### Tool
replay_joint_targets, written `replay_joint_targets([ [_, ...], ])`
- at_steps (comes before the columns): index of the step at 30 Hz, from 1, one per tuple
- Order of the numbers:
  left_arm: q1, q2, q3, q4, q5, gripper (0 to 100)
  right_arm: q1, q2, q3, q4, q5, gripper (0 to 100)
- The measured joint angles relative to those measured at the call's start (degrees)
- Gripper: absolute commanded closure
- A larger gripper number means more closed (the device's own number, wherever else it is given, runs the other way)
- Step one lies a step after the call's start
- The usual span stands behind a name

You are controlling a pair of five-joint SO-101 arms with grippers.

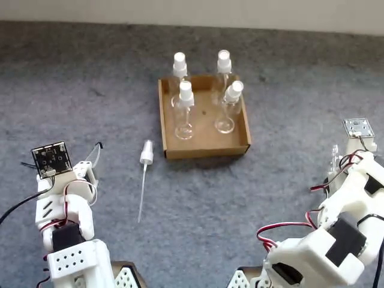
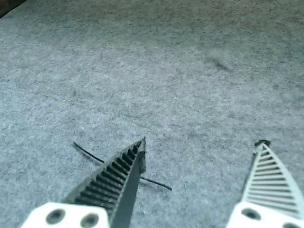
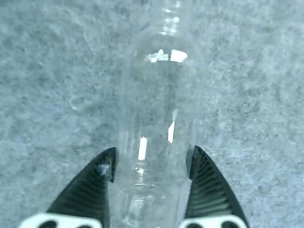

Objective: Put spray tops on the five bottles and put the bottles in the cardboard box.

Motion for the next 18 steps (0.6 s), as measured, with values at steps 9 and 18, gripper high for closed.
replay_joint_targets([
  [9,0.0,0.0,0.0,0.0,0.0,68,0.2,0.6,1.5,-0.6,-0.1,98.2],
  [18,0.0,0.0,0.0,0.0,0.0,68,-1.7,0.5,1.1,1.9,-1.3,90.6],
])
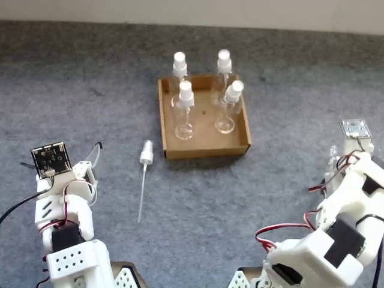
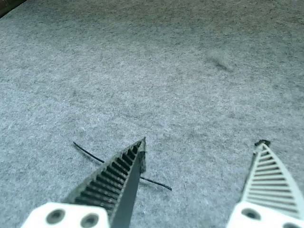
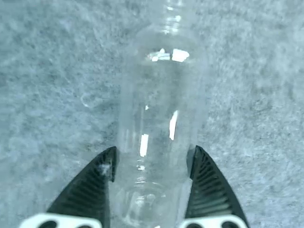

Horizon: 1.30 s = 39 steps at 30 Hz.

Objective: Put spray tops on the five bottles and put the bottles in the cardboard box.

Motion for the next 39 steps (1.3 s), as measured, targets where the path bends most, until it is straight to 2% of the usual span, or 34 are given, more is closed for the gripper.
replay_joint_targets([
  [3,0.0,0.0,0.0,0.0,0.0,68,-1.1,0.2,-2.5,5.7,-0.6,80.4],
  [5,-0.3,0.0,0.0,0.0,0.0,68,-1.6,0.3,-4.8,10.4,-1.6,77.4],
  [16,-0.4,0.0,0.0,0.0,0.0,68,-9.1,2.9,-28.0,27.8,-12.1,75.8],
  [22,-0.4,0.0,0.0,0.0,0.0,68,-11.1,15.6,-39.2,31.5,-16.0,73.7],
  [32,-0.4,0.0,0.0,0.0,0.0,68,-9.5,34.6,-61.3,39.9,-15.7,73.8],
  [39,-0.4,0.0,0.0,0.0,0.0,68,-8.3,39.7,-65.5,40.7,-13.3,73.8],
])
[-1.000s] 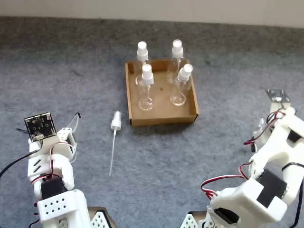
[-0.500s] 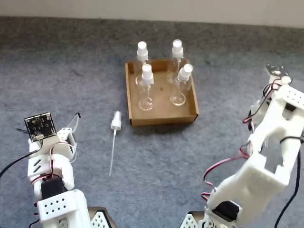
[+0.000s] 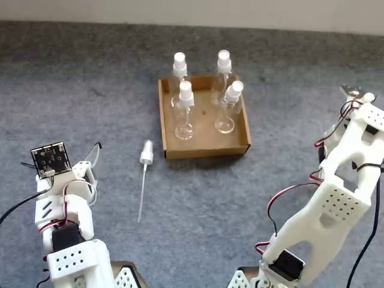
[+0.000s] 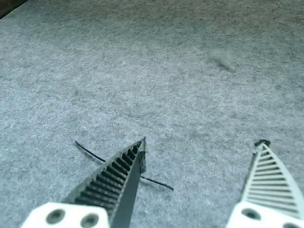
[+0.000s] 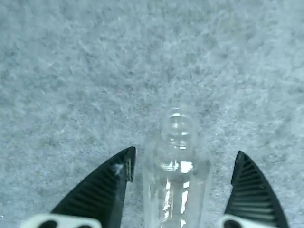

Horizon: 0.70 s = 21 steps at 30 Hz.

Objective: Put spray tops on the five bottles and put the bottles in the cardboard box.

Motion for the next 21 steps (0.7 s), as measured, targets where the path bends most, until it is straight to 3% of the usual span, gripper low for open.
replay_joint_targets([
  [21,0.0,0.0,0.0,0.0,0.0,68,0.1,0.7,0.0,1.8,5.7,80.0],
])
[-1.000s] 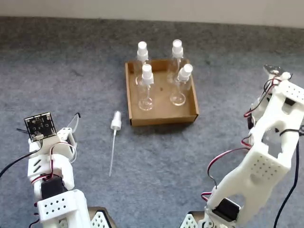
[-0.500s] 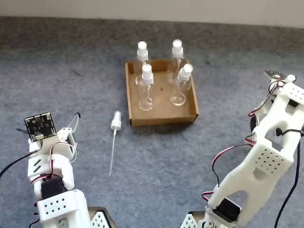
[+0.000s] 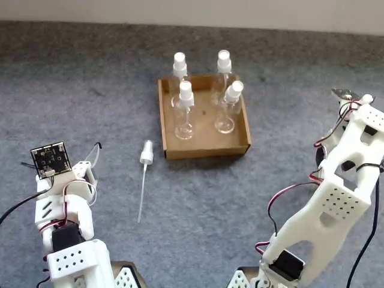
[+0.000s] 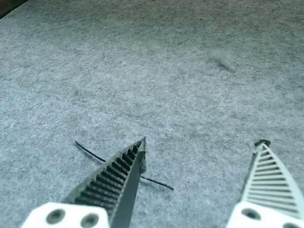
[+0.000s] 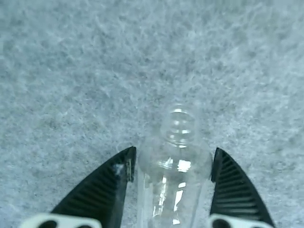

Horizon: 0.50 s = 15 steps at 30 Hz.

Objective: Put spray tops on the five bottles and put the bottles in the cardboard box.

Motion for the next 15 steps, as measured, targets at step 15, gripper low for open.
replay_joint_targets([
  [15,0.0,0.0,0.0,0.0,0.0,68,0.2,0.0,0.7,-0.4,2.7,80.4],
])
